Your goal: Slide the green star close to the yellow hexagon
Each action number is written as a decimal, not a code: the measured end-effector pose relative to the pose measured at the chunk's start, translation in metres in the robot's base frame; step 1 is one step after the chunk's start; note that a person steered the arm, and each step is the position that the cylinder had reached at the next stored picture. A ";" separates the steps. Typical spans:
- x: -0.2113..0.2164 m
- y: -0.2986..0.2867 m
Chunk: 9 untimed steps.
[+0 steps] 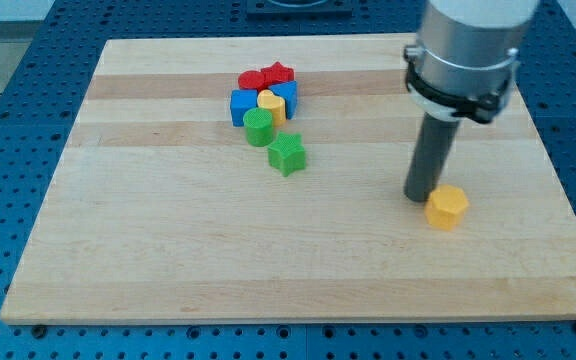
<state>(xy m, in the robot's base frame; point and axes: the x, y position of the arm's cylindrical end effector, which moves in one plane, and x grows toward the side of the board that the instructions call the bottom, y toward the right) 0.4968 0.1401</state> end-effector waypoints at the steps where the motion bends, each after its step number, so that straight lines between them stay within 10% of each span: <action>1: 0.028 0.023; 3: 0.021 -0.014; 6: -0.052 -0.258; 9: -0.074 -0.168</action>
<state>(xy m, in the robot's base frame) 0.4232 -0.0277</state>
